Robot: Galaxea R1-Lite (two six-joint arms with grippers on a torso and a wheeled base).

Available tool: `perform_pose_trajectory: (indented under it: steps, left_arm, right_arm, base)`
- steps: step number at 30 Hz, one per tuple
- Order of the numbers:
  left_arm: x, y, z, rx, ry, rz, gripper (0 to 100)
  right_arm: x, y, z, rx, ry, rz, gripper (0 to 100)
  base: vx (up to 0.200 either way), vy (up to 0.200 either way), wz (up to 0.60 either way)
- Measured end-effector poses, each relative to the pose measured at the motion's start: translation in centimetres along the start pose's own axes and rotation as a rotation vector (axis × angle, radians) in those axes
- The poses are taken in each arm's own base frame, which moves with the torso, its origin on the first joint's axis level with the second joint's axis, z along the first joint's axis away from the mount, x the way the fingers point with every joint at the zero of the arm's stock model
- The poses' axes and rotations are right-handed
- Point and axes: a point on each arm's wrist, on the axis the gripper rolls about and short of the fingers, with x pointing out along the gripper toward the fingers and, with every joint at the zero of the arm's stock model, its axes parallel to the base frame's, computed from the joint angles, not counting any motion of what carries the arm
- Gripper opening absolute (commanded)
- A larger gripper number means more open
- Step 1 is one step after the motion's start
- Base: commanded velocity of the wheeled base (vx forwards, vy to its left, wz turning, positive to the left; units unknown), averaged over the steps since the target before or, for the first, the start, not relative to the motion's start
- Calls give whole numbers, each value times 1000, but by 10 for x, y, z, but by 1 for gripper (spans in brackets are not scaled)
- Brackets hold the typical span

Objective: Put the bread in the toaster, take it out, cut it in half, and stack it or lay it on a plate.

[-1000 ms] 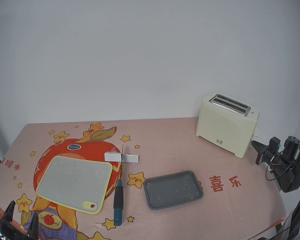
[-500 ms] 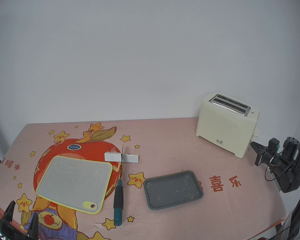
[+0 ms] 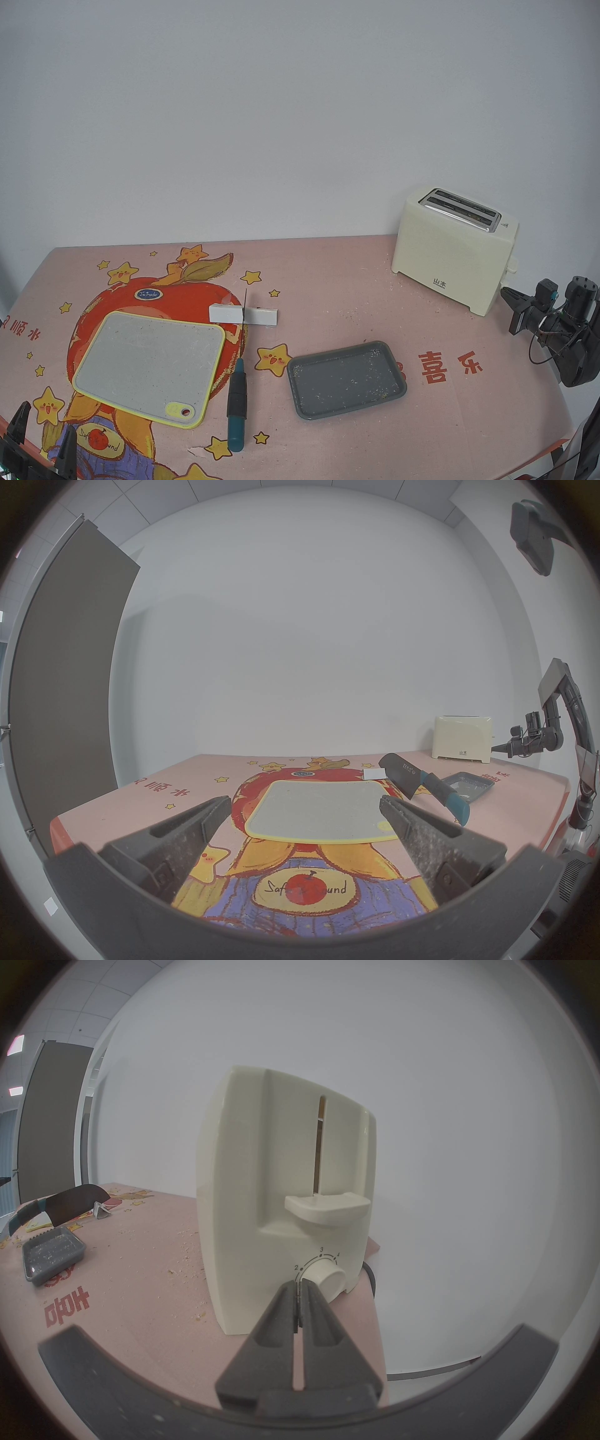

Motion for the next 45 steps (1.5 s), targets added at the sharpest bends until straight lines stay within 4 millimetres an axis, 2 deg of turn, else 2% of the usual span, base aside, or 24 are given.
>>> perform_pose_trajectory:
  steps: [45]
  left_arm:
    - [0, 0, 0, 0, 0, 0, 100]
  right_arm:
    - [-1, 3, -7, 9, 33, 6, 0]
  base:
    - [0, 0, 0]
